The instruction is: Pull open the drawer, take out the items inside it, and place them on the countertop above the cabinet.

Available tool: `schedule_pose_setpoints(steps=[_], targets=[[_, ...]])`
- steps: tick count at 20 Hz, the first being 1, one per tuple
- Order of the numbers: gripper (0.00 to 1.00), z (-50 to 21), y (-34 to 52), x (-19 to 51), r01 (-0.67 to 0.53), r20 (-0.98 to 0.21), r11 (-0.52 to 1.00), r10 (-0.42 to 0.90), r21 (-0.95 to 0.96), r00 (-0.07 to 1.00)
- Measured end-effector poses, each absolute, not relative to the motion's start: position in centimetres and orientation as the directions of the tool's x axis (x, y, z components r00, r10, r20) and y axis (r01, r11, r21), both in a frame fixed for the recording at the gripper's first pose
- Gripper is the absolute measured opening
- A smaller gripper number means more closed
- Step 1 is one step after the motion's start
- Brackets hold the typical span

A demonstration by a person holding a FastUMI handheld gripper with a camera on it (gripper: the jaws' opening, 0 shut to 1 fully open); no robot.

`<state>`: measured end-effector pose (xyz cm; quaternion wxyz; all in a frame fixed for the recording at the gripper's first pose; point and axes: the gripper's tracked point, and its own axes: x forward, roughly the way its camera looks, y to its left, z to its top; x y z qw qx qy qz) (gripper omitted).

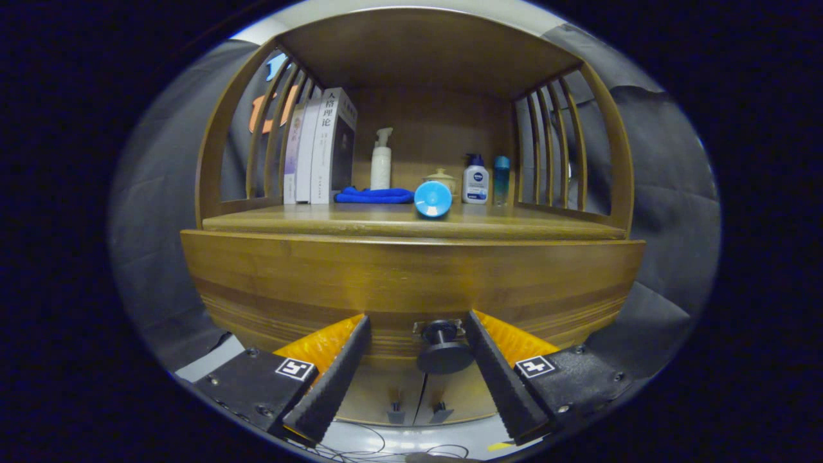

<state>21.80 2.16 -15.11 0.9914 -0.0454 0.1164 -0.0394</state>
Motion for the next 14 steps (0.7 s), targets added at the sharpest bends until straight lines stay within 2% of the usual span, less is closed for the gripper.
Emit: schedule_pose_setpoints(steps=[6,9,14], targets=[[0.99,-15.2,2.0,23.1,0.053,-0.215,0.991,-0.077,-0.119,0.973],[0.99,-14.7,1.8,22.9,0.043,-0.268,0.993,-0.07,-0.105,0.961],[1.0,-9.7,2.3,19.2,0.023,-0.21,0.994,-0.044,-0.102,0.977]])
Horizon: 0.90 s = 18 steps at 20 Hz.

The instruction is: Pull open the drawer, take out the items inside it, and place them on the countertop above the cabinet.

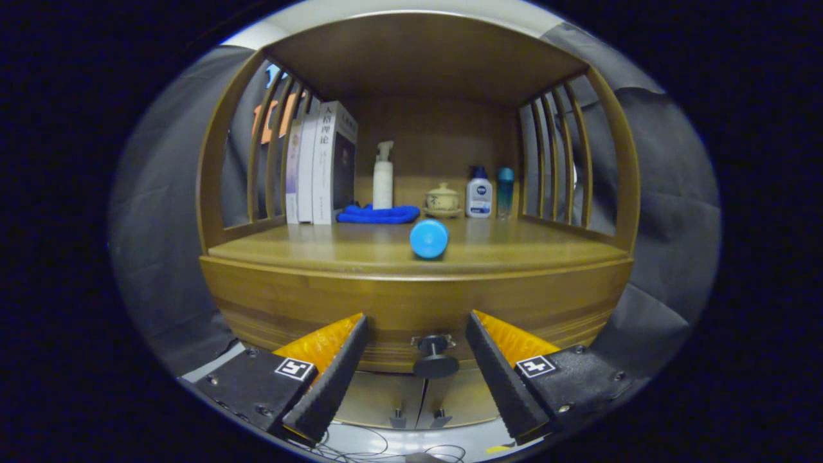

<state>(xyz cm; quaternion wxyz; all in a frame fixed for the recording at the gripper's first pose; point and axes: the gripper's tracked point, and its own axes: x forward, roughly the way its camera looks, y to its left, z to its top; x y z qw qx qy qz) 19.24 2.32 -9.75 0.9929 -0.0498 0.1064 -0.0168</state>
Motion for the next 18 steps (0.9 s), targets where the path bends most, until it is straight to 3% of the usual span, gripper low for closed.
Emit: schedule_pose_setpoints(steps=[10,18], targets=[[0.99,-1.6,2.2,6.2,0.002,-0.057,0.995,-0.008,-0.1,0.998],[0.99,0.6,0.6,2.4,0.035,-0.006,0.998,-0.035,-0.059,0.999]])
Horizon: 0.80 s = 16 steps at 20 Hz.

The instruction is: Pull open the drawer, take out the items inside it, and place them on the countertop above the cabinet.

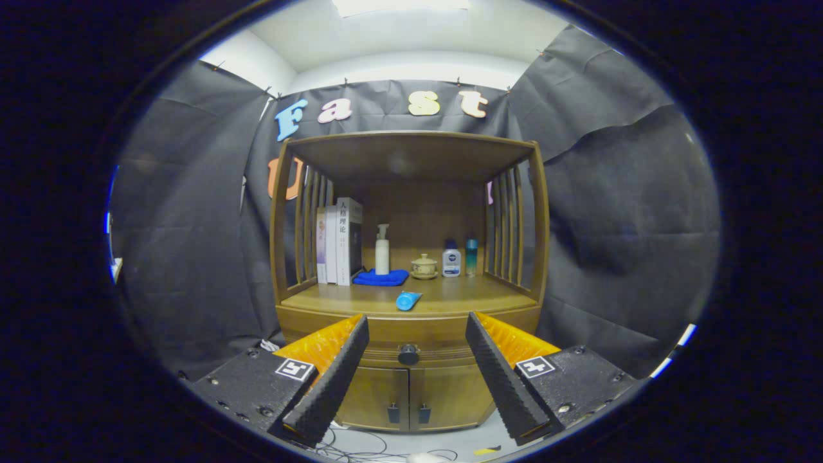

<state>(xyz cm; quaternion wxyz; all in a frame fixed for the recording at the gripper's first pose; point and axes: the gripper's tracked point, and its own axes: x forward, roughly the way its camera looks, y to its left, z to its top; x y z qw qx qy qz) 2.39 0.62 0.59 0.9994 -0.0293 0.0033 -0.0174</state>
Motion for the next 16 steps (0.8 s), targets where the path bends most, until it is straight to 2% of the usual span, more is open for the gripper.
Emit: schedule_pose_setpoints(steps=[16], targets=[[0.99,-1.1,-0.6,2.2,0.056,-0.044,0.997,-0.058,-0.056,0.997]])
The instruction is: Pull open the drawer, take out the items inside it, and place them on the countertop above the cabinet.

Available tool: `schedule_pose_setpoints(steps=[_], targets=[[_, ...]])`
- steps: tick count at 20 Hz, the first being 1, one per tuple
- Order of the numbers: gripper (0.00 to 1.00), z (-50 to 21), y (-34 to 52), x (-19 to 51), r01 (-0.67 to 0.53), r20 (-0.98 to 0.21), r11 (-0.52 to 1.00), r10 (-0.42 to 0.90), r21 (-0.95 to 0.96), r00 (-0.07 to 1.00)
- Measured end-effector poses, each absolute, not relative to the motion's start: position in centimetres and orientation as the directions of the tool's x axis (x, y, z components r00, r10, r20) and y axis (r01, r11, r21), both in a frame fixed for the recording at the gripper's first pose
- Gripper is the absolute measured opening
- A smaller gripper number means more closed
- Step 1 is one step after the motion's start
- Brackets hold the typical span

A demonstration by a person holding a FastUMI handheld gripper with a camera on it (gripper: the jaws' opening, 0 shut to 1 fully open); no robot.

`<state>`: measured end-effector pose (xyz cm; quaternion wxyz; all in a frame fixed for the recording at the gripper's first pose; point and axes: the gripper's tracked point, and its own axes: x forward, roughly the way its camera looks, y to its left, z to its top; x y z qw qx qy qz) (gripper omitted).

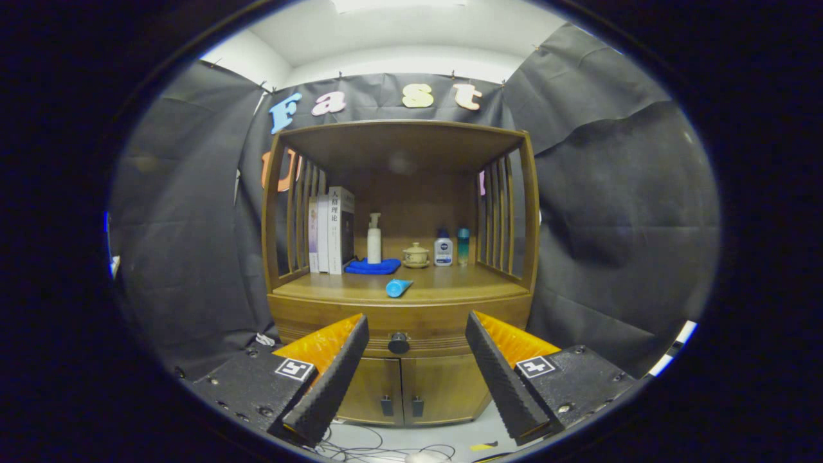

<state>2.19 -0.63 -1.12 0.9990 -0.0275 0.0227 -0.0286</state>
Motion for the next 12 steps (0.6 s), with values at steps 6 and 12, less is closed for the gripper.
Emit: schedule_pose_setpoints(steps=[6,12], targets=[[0.99,-0.95,-0.54,2.13,0.052,-0.041,0.997,-0.054,-0.06,0.998],[0.99,-1.21,-0.2,2.23,0.048,-0.045,0.996,-0.052,-0.076,0.998]])
